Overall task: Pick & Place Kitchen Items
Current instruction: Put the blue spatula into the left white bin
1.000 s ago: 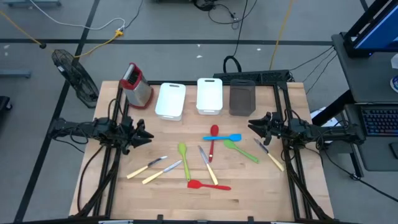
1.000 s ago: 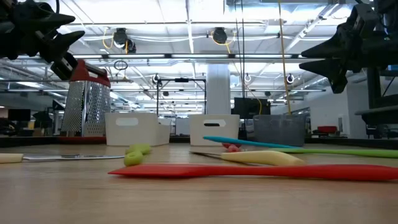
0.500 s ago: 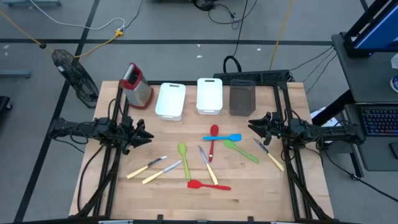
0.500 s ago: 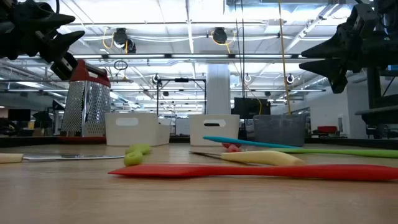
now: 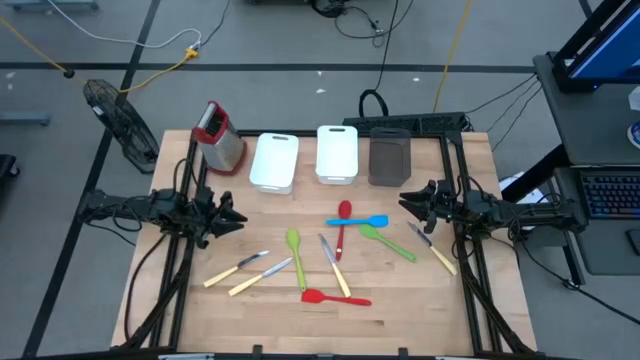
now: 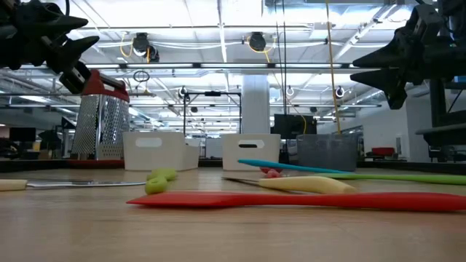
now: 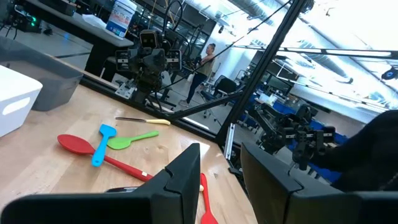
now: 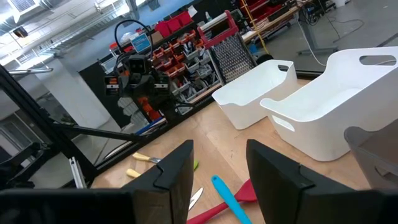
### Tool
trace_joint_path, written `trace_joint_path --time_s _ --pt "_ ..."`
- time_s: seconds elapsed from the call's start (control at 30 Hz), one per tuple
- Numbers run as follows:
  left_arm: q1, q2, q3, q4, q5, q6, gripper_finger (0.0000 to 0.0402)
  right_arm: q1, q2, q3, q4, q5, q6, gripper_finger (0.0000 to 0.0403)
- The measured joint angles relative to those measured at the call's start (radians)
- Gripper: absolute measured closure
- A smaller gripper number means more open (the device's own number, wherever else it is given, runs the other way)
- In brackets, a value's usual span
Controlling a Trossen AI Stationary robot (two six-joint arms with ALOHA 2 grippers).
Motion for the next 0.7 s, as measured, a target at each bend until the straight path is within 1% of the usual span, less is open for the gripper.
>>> trace_joint_path --time_s 0.03,0.17,0.23,0.3,0.43,0.53,0.7 --pt "0.001 0.000 0.000 -0.002 -0.001 0.026 0.0282 0.000 0.000 0.000 0.000 0.000 0.000 0.0261" --pt "0.014 0.000 0.000 -0.002 -0.014 0.211 0.0282 0.000 0.000 0.000 0.001 0.000 -0.004 0.0261" --pt "0.016 0.000 0.000 -0.002 -0.037 0.251 0.0282 0.000 0.000 0.000 0.014 0.003 -0.024 0.0261" --pt "0.016 0.000 0.000 -0.002 -0.068 0.252 0.0282 0.000 0.000 0.000 0.037 0.005 -0.049 0.0261" --pt "0.016 0.000 0.000 -0.001 -0.070 0.272 0.0282 0.000 0.000 0.000 0.067 0.012 -0.056 0.0261" --pt "0.016 0.000 0.000 -0.001 -0.039 0.311 0.0282 0.000 0.000 0.000 0.059 0.053 -0.073 0.0261" --pt "0.016 0.000 0.000 0.001 -0.046 0.274 0.0282 0.000 0.000 0.000 0.063 0.138 -0.087 0.0261"
